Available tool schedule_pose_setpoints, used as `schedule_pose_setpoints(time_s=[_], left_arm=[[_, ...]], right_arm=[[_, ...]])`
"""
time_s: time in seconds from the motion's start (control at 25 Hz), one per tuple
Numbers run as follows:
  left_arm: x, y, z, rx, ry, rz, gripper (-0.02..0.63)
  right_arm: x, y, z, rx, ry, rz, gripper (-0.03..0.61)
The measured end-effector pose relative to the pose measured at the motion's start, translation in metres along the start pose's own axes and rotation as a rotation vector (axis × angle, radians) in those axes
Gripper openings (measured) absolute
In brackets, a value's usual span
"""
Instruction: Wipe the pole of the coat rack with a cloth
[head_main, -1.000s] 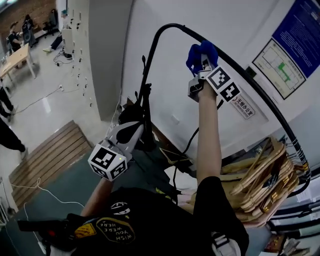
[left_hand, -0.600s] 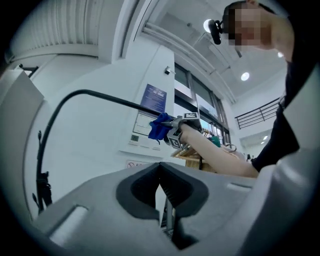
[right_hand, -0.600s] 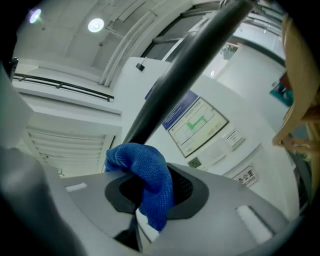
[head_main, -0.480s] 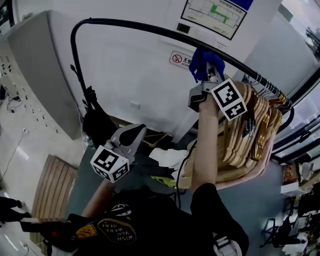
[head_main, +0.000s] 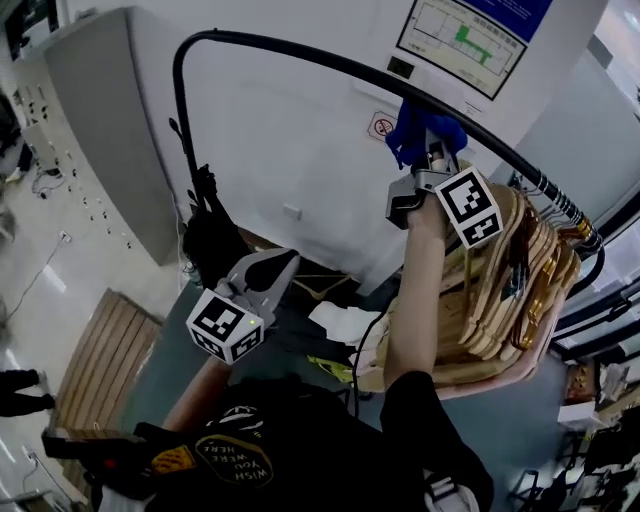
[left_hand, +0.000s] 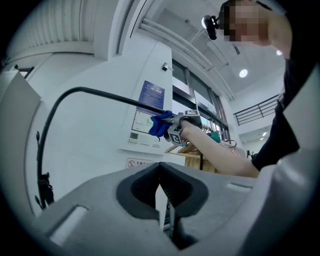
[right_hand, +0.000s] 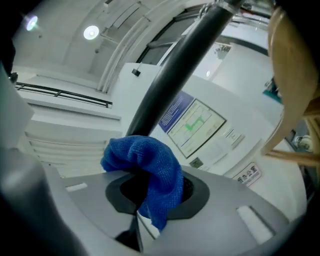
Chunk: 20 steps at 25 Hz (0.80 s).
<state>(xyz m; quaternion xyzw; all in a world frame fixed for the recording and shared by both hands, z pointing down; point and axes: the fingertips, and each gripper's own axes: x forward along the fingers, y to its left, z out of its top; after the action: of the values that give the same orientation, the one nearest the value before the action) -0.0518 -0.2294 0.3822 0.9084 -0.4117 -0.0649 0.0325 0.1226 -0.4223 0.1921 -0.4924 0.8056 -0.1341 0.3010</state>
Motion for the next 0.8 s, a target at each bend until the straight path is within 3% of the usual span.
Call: schedule_pose_setpoints(time_s=[0.2, 0.44, 0.64, 0.8], left_arm=[[-0.049, 0.042, 0.012, 0.023, -0.031, 0.187, 0.002], [-0.108, 0.073, 0.032, 0.047, -0.079, 0.383, 0.002], [-0.137, 0.087, 0.037, 0.047, -0.105, 0.478, 0.002], [-0.145, 0.090, 0.038, 0.035, -0.101, 0.492, 0.002]], right_arm=[[0.070, 0.069, -0.082, 0.010, 0.151, 0.158, 0.070], [0.164, 0.157, -0.183, -0.114, 0.346, 0.273, 0.071], [0.212, 0.206, -0.243, -0.141, 0.454, 0.321, 0.072], [0.222, 0.214, -0.259, -0.146, 0.472, 0.320, 0.080]])
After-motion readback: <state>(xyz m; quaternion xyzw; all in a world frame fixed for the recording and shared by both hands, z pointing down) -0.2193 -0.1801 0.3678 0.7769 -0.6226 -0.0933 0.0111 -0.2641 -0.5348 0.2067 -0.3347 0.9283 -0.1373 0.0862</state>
